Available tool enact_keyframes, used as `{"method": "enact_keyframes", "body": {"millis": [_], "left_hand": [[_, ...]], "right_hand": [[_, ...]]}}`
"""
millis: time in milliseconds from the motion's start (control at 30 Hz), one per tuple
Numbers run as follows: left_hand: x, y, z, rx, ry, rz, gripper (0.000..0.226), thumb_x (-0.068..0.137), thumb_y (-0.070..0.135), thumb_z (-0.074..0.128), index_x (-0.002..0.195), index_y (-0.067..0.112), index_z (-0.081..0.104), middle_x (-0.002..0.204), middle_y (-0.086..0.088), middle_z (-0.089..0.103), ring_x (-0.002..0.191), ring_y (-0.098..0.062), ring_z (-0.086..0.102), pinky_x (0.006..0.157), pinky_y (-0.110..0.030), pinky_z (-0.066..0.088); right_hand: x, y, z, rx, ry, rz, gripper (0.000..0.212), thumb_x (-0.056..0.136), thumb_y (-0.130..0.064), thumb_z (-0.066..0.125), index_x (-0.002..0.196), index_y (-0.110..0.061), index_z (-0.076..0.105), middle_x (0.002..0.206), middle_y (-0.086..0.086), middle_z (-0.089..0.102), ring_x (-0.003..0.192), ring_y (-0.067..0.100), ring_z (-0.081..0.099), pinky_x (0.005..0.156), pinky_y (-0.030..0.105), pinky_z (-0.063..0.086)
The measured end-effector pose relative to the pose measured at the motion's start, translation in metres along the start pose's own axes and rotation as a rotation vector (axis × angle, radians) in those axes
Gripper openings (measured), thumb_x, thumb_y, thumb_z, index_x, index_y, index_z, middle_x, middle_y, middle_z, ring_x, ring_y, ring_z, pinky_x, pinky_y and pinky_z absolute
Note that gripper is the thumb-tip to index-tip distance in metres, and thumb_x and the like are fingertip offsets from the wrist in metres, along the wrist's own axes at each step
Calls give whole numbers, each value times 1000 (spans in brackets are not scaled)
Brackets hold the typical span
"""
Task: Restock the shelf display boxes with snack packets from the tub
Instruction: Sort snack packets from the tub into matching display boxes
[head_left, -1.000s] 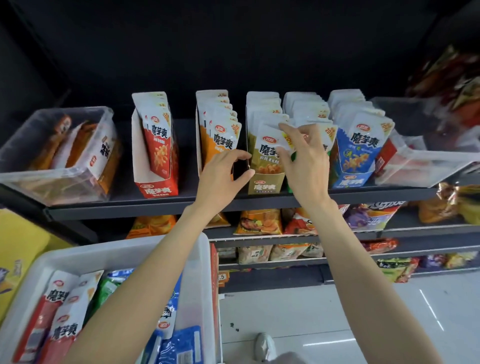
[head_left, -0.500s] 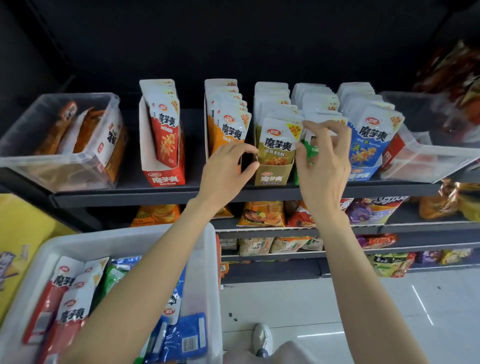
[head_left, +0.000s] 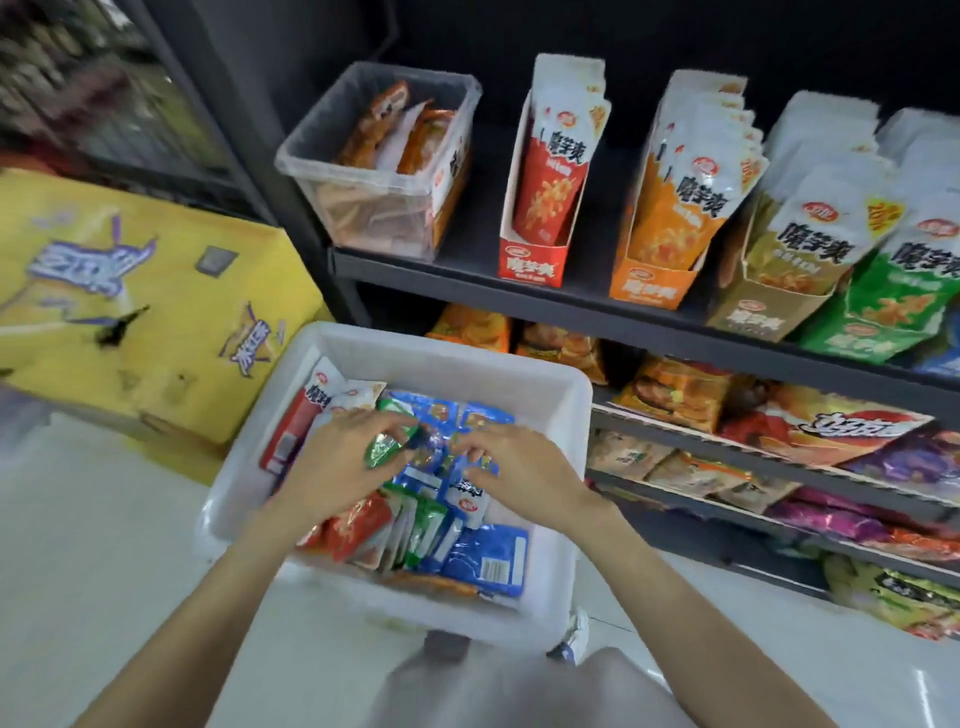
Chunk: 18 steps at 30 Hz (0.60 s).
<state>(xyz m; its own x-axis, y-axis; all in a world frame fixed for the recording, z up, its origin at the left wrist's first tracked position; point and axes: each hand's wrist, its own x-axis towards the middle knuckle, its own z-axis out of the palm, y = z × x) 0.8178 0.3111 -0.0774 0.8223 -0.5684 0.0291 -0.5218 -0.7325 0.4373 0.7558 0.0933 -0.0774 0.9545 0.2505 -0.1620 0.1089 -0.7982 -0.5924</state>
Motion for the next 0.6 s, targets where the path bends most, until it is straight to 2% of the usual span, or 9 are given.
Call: {"method": "enact_keyframes", "body": {"millis": [100, 167, 233, 333, 400, 500, 600], "left_hand": [[-20, -23, -3, 173, -101, 56, 49, 72, 54, 51, 104, 23, 69, 88, 3, 69, 83, -20, 66, 66, -23, 38], [-27, -36, -4, 144, -305, -13, 65, 69, 62, 45, 119, 25, 62, 105, 2, 65, 101, -21, 59, 79, -27, 38], [-32, -48, 0, 93, -469, -27, 69, 66, 62, 42, 125, 28, 57, 115, 4, 60, 111, -17, 53, 91, -23, 33], [-31, -58, 7, 82, -523, 28, 57, 71, 47, 57, 123, 25, 57, 122, 4, 57, 115, -17, 49, 101, -24, 31], [-26, -61, 9, 118, -529, 40, 51, 74, 37, 71, 122, 27, 57, 122, 7, 56, 116, -13, 46, 100, -27, 35], [-15, -64, 9, 159, -478, 105, 41, 72, 37, 74, 110, 30, 61, 106, 10, 59, 107, -13, 49, 91, -32, 40], [-6, -65, 8, 166, -550, 134, 45, 75, 37, 73, 117, 32, 57, 112, 11, 54, 109, -8, 43, 93, -27, 36]], "right_hand": [[19, -14, 29, -17, -109, -20, 29, 94, -31, 56, 121, -20, 60, 115, 2, 63, 110, 23, 52, 84, 33, 40], [27, -26, 43, -59, -150, -44, 33, 93, -37, 57, 121, -19, 60, 113, 3, 64, 110, 24, 51, 90, 37, 40], [32, -38, 56, -45, -189, -64, 33, 92, -38, 58, 118, -17, 61, 112, 4, 63, 108, 23, 52, 91, 38, 41], [36, -47, 67, -62, -225, -58, 36, 90, -35, 62, 120, -14, 60, 116, 7, 58, 110, 22, 50, 89, 36, 41], [37, -46, 71, -54, -226, -39, 35, 89, -33, 63, 120, -15, 60, 116, 6, 57, 110, 21, 49, 88, 35, 40], [37, -43, 71, -4, -199, -5, 31, 90, -34, 63, 117, -17, 63, 113, 3, 57, 108, 18, 49, 84, 32, 40], [34, -40, 68, 55, -141, 21, 27, 90, -35, 62, 113, -20, 65, 111, -2, 61, 105, 15, 54, 83, 29, 44]]}}
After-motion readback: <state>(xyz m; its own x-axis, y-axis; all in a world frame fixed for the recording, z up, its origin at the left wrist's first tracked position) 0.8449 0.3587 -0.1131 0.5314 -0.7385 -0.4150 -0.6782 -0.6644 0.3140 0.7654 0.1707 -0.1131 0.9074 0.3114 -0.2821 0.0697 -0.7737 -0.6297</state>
